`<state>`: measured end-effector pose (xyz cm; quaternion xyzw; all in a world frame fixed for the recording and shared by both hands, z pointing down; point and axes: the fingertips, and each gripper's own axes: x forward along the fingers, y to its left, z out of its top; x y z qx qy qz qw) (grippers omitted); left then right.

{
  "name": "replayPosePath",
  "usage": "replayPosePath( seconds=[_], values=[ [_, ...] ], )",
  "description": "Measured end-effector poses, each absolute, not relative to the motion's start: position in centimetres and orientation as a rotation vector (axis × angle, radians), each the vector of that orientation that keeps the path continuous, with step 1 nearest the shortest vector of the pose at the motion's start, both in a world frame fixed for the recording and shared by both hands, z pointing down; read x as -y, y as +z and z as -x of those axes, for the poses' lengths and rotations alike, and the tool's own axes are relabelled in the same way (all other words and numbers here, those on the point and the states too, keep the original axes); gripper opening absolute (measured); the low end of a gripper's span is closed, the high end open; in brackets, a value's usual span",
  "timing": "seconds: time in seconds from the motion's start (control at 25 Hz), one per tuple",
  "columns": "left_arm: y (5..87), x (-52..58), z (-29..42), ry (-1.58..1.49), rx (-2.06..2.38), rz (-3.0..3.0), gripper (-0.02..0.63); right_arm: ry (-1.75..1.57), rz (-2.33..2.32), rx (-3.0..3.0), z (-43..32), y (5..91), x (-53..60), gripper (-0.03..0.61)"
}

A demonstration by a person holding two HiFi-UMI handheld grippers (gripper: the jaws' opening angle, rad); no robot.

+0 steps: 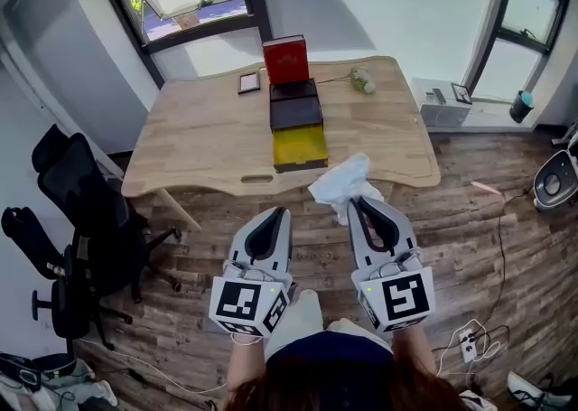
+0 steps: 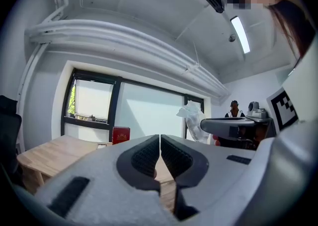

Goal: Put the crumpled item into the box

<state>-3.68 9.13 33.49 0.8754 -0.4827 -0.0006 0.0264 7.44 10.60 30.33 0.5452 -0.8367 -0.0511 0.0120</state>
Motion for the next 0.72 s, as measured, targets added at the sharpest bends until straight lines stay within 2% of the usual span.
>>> replayPosePath(
  seconds=[0.72],
  values=[
    [33.5,-3.9,7.2,-0.011,1.42,-2.735,0.029,-0.218,-1.715,2.519,-3.2,30.4,-4.8,0.034]
  ],
)
